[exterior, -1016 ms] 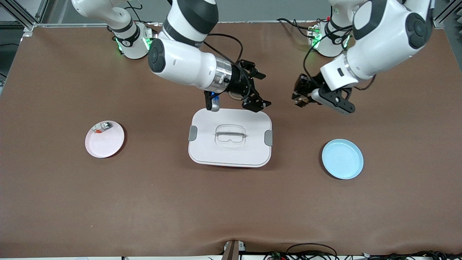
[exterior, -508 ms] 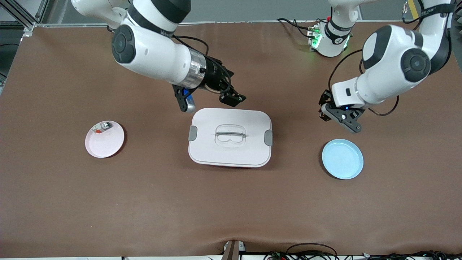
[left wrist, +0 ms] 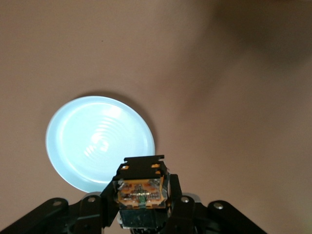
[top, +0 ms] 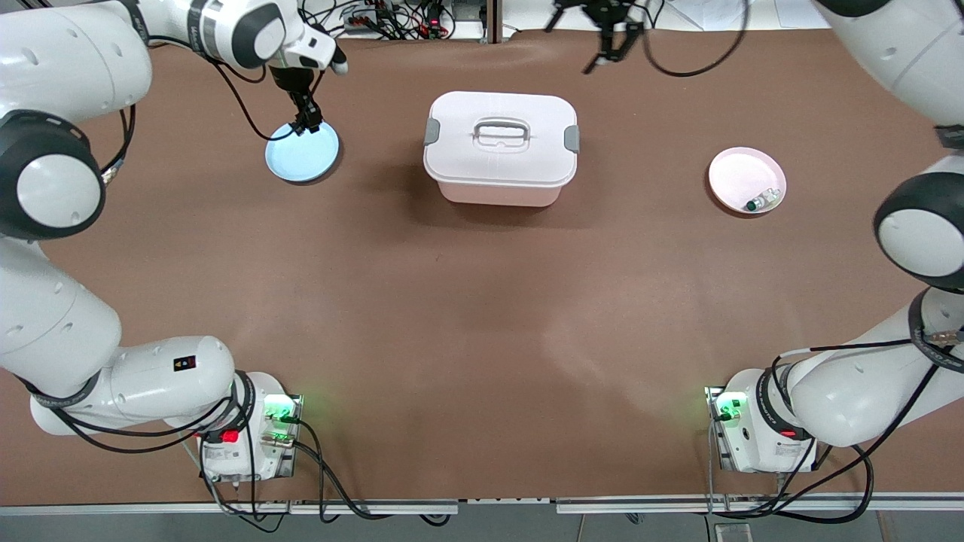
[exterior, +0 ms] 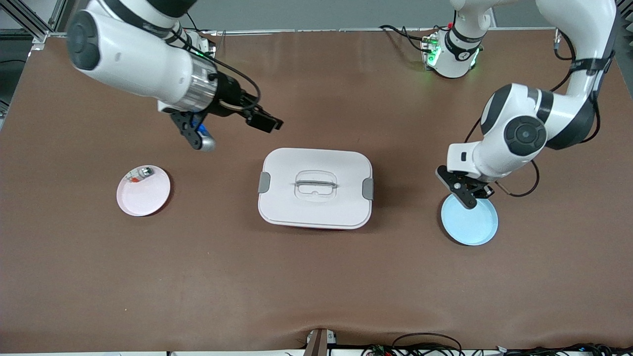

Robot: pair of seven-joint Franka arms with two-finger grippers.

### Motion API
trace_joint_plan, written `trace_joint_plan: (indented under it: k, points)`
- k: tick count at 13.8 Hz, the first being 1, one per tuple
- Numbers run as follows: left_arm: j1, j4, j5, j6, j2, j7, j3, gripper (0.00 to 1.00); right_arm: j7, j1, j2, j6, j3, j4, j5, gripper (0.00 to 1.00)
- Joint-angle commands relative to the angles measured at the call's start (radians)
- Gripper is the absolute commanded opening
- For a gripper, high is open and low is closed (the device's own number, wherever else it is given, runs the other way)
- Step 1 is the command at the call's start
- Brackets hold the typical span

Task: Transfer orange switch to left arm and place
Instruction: 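Lower the switch onto the blue plate while the right gripper retracts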

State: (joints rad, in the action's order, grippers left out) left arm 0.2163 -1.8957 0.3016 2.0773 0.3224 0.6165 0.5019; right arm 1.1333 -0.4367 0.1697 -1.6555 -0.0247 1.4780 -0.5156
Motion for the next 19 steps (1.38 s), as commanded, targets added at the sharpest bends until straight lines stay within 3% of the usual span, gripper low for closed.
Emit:
trace_joint_plan:
  k: [1, 6, 13, 19]
  points:
    - [0.005, 0.029, 0.125, 0.043, 0.072, 0.081, 0.007, 0.0, -0.168, 0.007, -0.062, 0.051, -0.017, 0.053, 0.188, 1.0]
    - [0.12, -0.005, 0.153, 0.193, 0.135, 0.417, 0.009, 0.02, -0.444, 0.087, -0.076, 0.126, -0.014, 0.054, 0.295, 1.0]
    - [0.201, -0.028, 0.154, 0.36, 0.237, 0.715, 0.006, 0.05, -0.83, 0.314, -0.082, 0.177, -0.014, 0.056, 0.318, 1.0]
    - [0.221, -0.029, 0.292, 0.457, 0.31, 0.74, 0.004, 0.07, -1.044, 0.417, -0.095, 0.187, -0.014, 0.056, 0.413, 1.0]
